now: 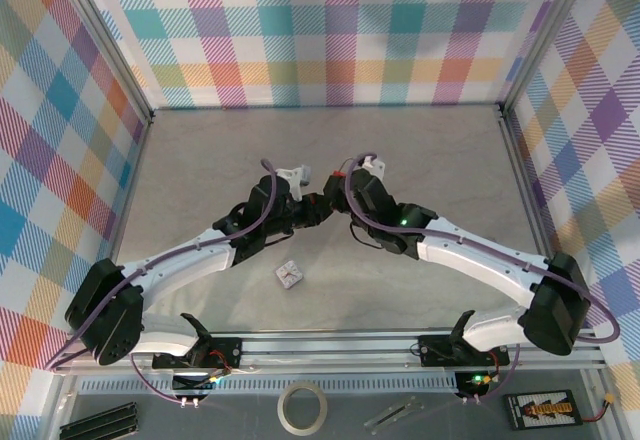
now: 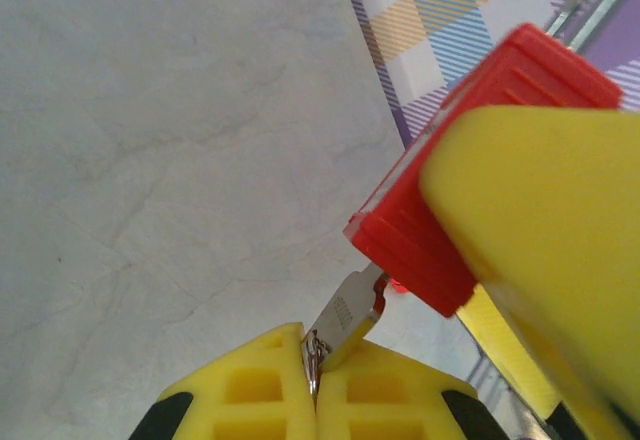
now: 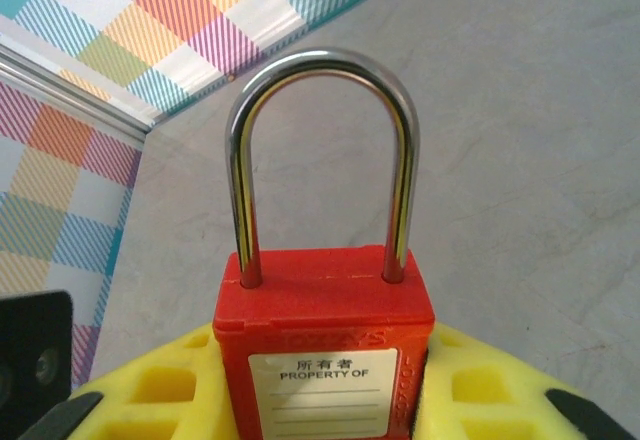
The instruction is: Unlock with the key
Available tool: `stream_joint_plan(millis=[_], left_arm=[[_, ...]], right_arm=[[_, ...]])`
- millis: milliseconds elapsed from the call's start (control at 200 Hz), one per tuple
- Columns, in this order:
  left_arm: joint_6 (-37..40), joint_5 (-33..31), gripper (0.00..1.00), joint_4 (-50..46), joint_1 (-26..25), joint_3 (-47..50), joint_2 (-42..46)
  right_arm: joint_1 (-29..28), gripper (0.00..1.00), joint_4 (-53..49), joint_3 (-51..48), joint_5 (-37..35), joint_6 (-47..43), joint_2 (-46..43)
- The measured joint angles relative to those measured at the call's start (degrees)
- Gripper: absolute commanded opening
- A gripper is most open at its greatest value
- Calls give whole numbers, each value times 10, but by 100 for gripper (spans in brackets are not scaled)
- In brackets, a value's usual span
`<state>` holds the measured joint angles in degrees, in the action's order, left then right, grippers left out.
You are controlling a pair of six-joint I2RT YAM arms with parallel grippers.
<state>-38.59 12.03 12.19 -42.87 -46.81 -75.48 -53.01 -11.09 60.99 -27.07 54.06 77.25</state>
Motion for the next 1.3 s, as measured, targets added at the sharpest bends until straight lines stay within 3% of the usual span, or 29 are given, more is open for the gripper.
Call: stream_joint_plan(millis=[350,655,960,1180,1300], left_arm=[[234,-193,0,-82,-123,14,16],[306,-301,0,-97,-170,13,14],[313,-332,0,-91,-175,13,15],[358,-329,45,-59,-178,50,46],[372,-295,57,-42,-193,74,90]], right_arm=[[43,0,-96,14,155,20,16],[67,0,-110,14,228,15,18],[70,0,-92,12,235,-1,18],[65,0,-105,5,278,12,18],[62,0,-110,-9,287,18,37]])
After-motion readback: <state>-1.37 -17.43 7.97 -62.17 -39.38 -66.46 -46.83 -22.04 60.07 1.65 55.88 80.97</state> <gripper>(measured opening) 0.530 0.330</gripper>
